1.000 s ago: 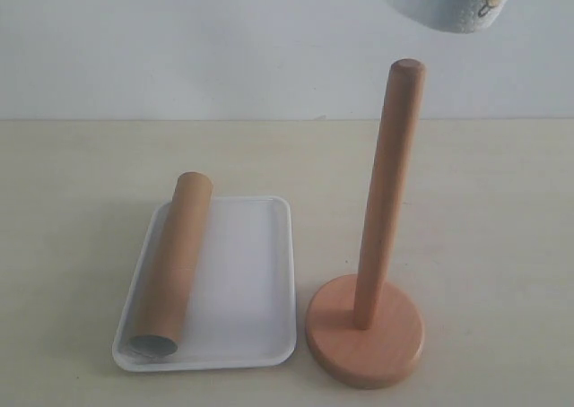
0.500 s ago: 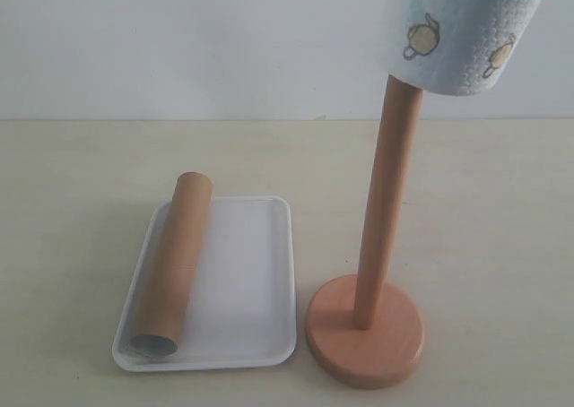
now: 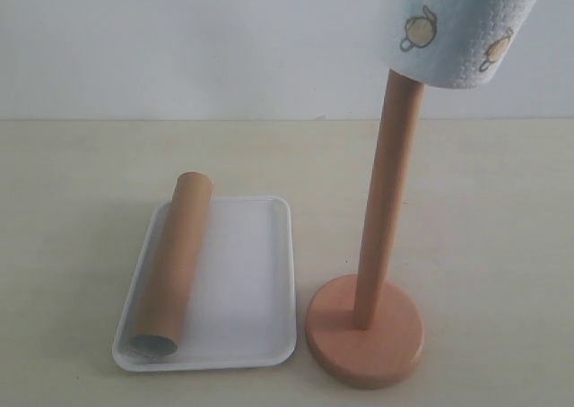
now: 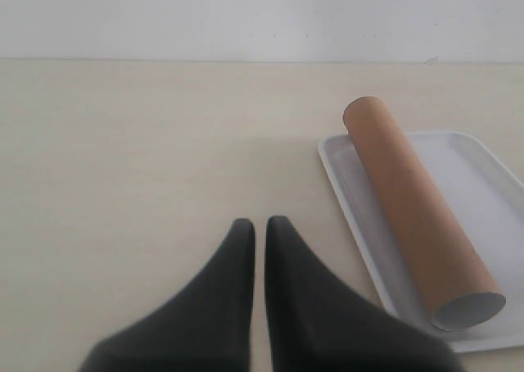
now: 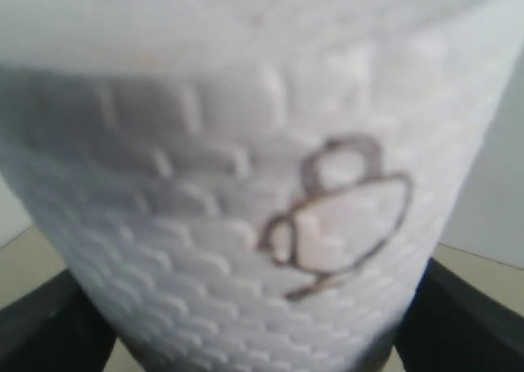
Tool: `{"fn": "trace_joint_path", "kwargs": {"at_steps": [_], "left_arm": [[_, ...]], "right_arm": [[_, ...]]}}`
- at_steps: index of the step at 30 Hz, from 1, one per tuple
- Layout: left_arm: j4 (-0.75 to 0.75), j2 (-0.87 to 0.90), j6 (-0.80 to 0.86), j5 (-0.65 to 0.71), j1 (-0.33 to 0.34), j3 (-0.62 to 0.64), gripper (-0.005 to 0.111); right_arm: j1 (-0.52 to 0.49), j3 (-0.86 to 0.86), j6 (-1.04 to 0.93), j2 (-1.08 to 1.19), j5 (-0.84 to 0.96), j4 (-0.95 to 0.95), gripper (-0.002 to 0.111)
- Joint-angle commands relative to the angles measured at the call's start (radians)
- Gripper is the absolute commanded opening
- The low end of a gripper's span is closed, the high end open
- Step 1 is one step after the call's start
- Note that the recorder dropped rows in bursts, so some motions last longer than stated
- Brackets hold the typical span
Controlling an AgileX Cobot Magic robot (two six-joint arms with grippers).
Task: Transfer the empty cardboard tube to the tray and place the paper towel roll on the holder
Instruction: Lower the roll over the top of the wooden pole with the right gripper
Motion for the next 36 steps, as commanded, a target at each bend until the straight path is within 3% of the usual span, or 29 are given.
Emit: {"fn": "trace_joint_path", "kwargs": {"at_steps": [1, 36], "left_arm": [[0.000, -0.004, 0.002, 0.002, 0.003, 0.003, 0.004], [0.000, -0.004, 0.002, 0.002, 0.003, 0.003, 0.004]], "right_arm": [[0.002, -0.013, -0.003, -0.006, -0.066, 0.056, 0.000], [0.002, 0.258, -0.253, -0.006, -0.185, 0.228, 0.000]]}}
